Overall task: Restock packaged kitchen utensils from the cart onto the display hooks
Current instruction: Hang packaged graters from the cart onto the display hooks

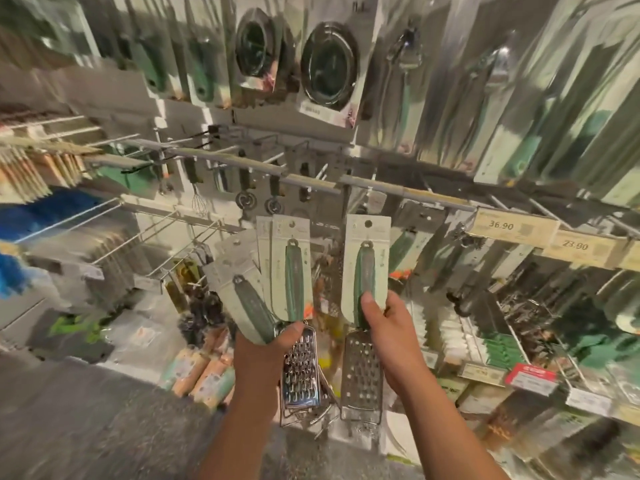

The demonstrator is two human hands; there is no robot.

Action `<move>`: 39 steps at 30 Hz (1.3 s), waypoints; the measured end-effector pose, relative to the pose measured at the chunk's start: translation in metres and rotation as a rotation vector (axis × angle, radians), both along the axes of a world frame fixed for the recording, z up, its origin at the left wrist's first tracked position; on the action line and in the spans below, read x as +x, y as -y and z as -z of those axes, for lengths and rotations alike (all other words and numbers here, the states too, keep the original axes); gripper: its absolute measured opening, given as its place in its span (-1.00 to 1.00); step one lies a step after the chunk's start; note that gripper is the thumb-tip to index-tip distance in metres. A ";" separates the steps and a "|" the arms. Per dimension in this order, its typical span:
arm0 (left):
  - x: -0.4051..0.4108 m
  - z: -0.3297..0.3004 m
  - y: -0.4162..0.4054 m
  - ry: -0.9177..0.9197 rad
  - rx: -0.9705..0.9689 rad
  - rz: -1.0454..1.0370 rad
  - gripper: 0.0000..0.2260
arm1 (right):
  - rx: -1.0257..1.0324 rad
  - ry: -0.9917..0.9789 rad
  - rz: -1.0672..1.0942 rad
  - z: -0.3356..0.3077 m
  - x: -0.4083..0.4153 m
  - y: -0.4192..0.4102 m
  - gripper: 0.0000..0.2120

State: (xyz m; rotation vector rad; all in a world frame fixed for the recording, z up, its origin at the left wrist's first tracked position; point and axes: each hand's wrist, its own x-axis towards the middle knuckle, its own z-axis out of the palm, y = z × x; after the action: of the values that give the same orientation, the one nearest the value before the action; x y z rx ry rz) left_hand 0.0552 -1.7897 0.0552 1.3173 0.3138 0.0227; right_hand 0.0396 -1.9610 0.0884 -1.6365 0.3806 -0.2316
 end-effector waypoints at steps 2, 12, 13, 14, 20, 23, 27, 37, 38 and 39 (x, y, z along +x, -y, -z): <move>0.003 -0.002 -0.004 0.026 -0.017 0.009 -0.37 | -0.037 0.010 0.006 -0.008 0.010 -0.003 -0.91; 0.011 -0.024 -0.008 0.106 -0.182 0.059 -0.47 | 0.054 -0.040 0.112 -0.015 0.071 0.001 -0.23; 0.013 -0.022 -0.008 0.095 -0.182 0.053 -0.44 | 0.078 -0.056 0.123 -0.018 0.078 0.003 -0.22; 0.013 -0.025 -0.008 0.095 -0.184 0.052 -0.44 | 0.093 -0.078 0.139 -0.023 0.085 0.005 -0.24; 0.032 0.007 -0.017 0.004 -0.112 0.089 -0.48 | 0.050 -0.136 0.099 -0.021 0.092 -0.003 -0.38; 0.037 0.017 -0.014 -0.089 -0.081 0.084 -0.33 | 0.045 -0.142 -0.012 -0.010 0.077 -0.023 -0.74; 0.037 0.017 -0.010 -0.075 -0.127 0.101 -0.57 | 0.042 -0.167 -0.160 -0.001 0.064 -0.049 -0.86; 0.033 0.010 0.000 -0.045 -0.206 0.169 -0.73 | 0.183 -0.108 -0.088 0.019 0.055 -0.055 -0.69; 0.034 0.010 0.000 -0.084 -0.216 0.164 -0.79 | 0.182 -0.109 -0.081 0.019 0.055 -0.055 -0.72; 0.035 0.010 0.000 -0.107 -0.241 0.152 -0.81 | 0.187 -0.109 -0.076 0.021 0.054 -0.053 -0.75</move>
State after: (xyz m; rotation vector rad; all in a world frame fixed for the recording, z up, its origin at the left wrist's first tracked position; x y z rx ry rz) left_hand 0.0905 -1.7899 0.0451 1.1016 0.2968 -0.2091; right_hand 0.0938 -1.9078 0.0676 -1.4790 0.4099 -0.0480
